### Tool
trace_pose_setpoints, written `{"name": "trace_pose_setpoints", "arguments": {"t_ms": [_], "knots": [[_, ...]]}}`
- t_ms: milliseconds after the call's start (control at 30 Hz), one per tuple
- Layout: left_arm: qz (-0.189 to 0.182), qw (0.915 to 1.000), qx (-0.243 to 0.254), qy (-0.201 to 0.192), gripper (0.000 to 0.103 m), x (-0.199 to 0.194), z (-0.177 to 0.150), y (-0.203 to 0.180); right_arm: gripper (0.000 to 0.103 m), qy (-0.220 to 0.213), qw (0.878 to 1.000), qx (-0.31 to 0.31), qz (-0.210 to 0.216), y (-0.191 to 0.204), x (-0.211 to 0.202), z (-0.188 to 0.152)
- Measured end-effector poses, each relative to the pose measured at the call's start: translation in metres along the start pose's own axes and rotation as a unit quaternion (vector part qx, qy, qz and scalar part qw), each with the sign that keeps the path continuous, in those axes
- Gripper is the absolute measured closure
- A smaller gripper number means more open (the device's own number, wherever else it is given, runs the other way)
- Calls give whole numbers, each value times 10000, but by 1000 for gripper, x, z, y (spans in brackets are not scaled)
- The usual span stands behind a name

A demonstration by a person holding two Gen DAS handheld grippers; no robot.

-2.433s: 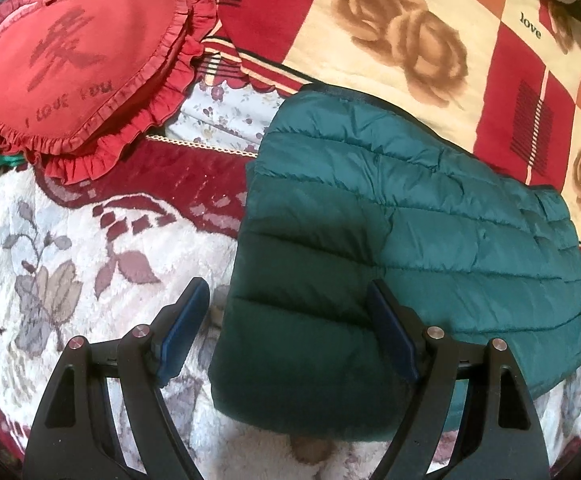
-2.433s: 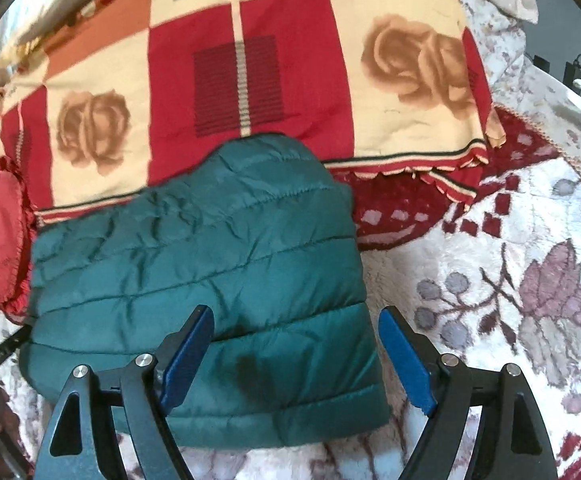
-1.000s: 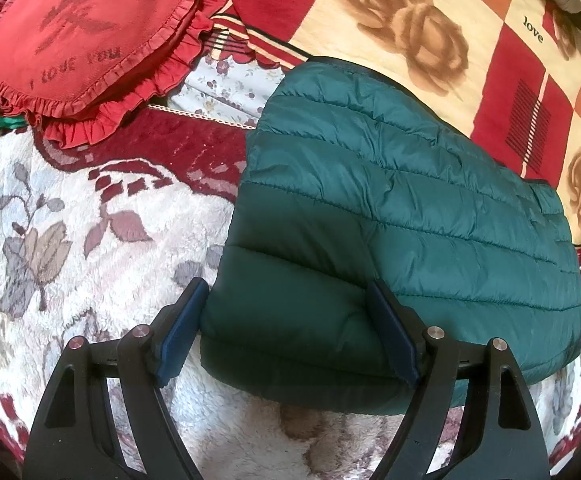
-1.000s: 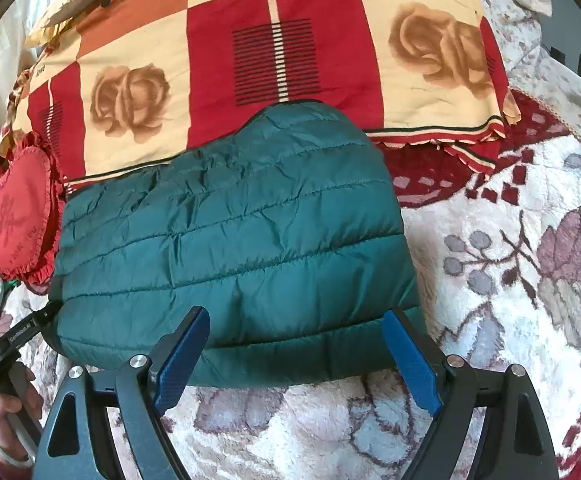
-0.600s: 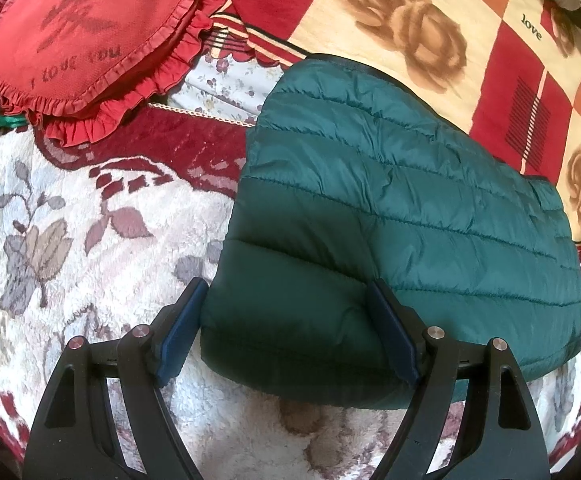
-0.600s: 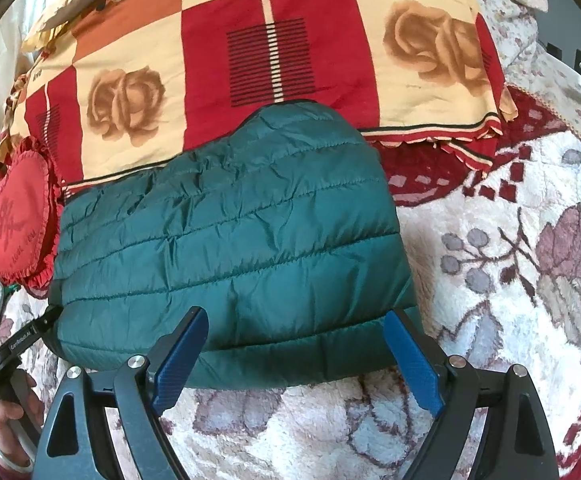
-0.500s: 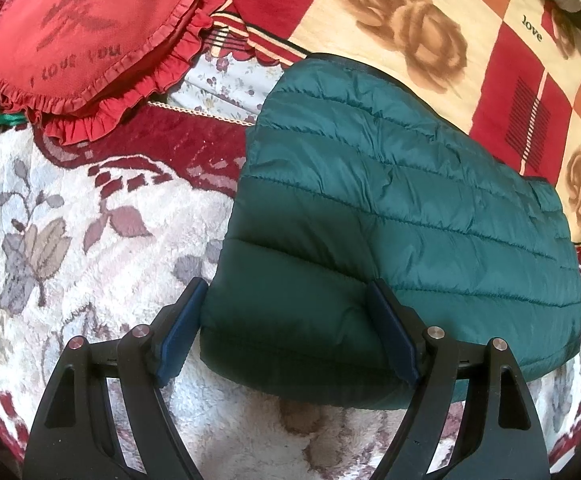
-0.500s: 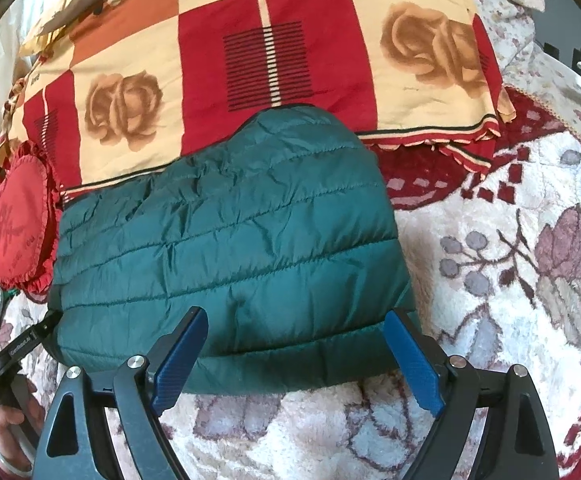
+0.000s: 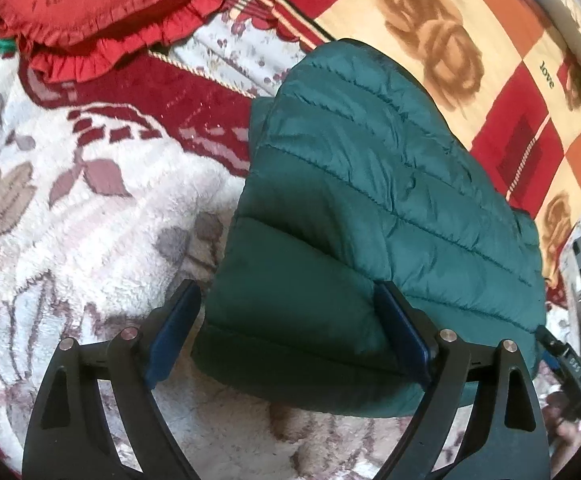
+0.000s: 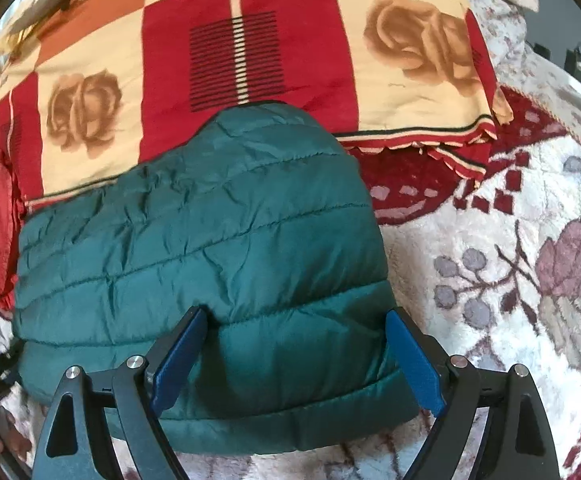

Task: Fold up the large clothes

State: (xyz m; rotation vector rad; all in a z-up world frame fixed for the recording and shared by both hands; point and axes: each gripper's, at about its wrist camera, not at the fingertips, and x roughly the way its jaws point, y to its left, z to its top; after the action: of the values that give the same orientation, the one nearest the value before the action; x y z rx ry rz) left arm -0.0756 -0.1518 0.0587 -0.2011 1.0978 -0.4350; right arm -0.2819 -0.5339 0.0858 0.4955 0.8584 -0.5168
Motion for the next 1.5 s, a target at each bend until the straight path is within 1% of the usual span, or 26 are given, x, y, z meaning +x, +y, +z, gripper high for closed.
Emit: {"name": "trace_pose_setpoints", "arguments": {"t_ms": [100, 167, 233, 333, 433, 500, 600, 767, 867, 967, 1033, 1133, 1200, 1300, 1400, 1500], "knots": [[-244, 9992, -301, 55, 13, -6, 0, 9, 14, -146, 9982, 313, 497, -6, -21, -3], [-324, 9986, -407, 36, 13, -11, -3, 11, 10, -153, 9959, 434, 773, -9, -33, -11], [-394, 9980, -486, 5, 13, -17, -7, 14, 6, -119, 9945, 507, 914, -12, -40, -21], [-541, 9956, -760, 25, 13, -23, -14, 21, 6, 45, 9919, 670, 1080, -19, -42, -36], [-558, 9945, -880, 57, 13, -27, -20, 24, 4, 202, 9886, 839, 1233, -22, -35, -46], [-512, 9955, -799, 15, 13, -31, -23, 22, 4, 293, 9869, 941, 1279, -22, -33, -50], [-447, 9965, -708, -48, 13, -38, -27, 21, 4, 286, 9852, 1048, 1325, -21, -33, -54], [-345, 9961, -816, -13, 13, -41, -30, 32, 3, 189, 9873, 948, 1261, -20, -42, -51], [-498, 9932, -1054, 1, 13, -40, -36, 41, 1, 290, 9834, 1111, 1407, -23, -37, -56], [-747, 9875, -1386, 92, 14, -34, -41, 50, 1, 498, 9748, 1454, 1615, -28, -23, -65], [-789, 9865, -1437, 38, 14, -34, -41, 51, 0, 523, 9703, 1657, 1683, -30, -16, -71], [-861, 9851, -1487, -55, 14, -34, -40, 49, 0, 347, 9702, 1669, 1723, -28, -18, -70], [-898, 9838, -1550, -43, 14, -32, -41, 49, 0, 357, 9677, 1700, 1829, -27, -18, -68], [-841, 9841, -1561, -86, 13, -30, -40, 46, 0, 340, 9679, 1650, 1864, -22, -18, -67], [-844, 9831, -1618, -140, 13, -29, -40, 44, 0, 400, 9664, 1667, 1915, -17, -13, -67], [-859, 9833, -1601, -136, 13, -29, -41, 43, 0, 361, 9655, 1718, 1926, -16, -12, -69]]}}
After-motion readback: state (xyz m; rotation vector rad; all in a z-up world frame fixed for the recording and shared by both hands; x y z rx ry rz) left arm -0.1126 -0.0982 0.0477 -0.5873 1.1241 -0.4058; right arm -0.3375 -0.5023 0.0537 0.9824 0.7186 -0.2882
